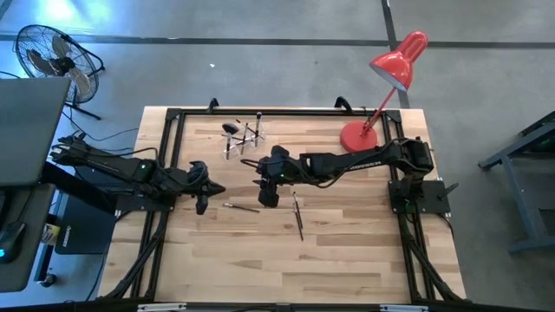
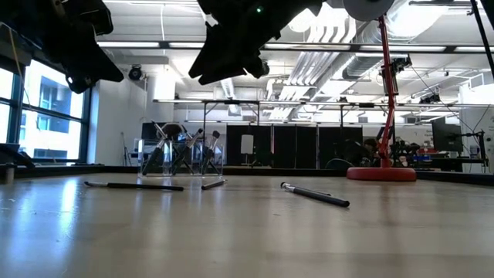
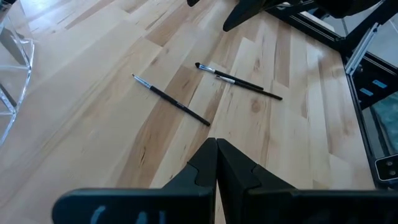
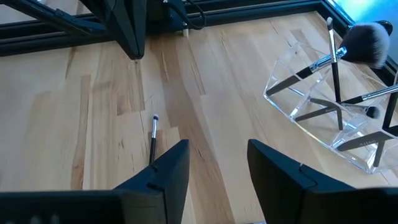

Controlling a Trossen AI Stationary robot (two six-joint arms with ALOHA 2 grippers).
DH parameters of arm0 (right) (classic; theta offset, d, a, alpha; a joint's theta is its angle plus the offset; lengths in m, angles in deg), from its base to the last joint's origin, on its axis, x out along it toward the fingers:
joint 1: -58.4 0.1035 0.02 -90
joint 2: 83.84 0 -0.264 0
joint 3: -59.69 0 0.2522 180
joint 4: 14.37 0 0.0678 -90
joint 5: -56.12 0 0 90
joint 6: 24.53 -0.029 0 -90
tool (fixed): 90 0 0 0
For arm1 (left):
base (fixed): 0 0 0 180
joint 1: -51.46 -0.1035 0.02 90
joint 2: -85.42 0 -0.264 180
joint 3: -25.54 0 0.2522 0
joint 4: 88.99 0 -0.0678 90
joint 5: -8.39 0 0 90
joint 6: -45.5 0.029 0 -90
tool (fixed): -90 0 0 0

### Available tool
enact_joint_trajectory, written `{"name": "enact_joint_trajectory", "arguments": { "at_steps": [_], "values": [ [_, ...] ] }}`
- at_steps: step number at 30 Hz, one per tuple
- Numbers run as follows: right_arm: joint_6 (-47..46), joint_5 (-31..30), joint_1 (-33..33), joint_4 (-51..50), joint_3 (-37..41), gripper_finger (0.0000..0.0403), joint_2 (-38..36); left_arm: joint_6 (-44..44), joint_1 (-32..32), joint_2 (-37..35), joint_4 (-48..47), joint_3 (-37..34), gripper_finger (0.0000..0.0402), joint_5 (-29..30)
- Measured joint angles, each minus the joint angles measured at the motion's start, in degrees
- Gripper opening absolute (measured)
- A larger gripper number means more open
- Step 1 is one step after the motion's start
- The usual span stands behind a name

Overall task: Put items in baskets/containers
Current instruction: Put the eyeshadow brush into the transparent organizer

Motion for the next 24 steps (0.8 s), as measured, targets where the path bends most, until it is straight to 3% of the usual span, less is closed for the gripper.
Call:
{"name": "enact_joint_trajectory", "arguments": {
  "at_steps": [4, 8, 10, 16, 19, 24],
  "values": [
    [-1.59, 0.91, -0.01, -0.46, 0.00, 0.0158, 0.00, 0.00, 0.00, 0.00, 0.07, -0.02, 0.0000, 0.00],
    [-0.22, 7.52, -0.17, -1.74, 0.02, 0.0152, 0.00, -0.40, 0.00, 0.68, 2.43, 0.00, 0.0000, -1.14],
    [0.08, 7.94, -0.16, -4.92, 0.00, 0.0144, 0.00, -0.42, 0.00, 2.92, 5.98, 0.02, 0.0000, -2.09],
    [4.27, 7.65, 0.56, -12.76, 0.02, 0.0106, -0.09, -0.16, 0.00, 15.82, 18.70, 0.61, 0.0000, -2.92],
    [5.83, 8.35, 1.31, -14.42, 0.49, 0.0083, -0.26, -0.20, 0.00, 24.51, 20.72, 3.67, 0.0000, -3.02],
    [3.68, 10.61, 1.90, -6.23, 15.20, 0.0041, -8.14, 0.77, 0.00, 36.36, 20.91, 12.10, 0.0000, -4.24]
  ]
}}
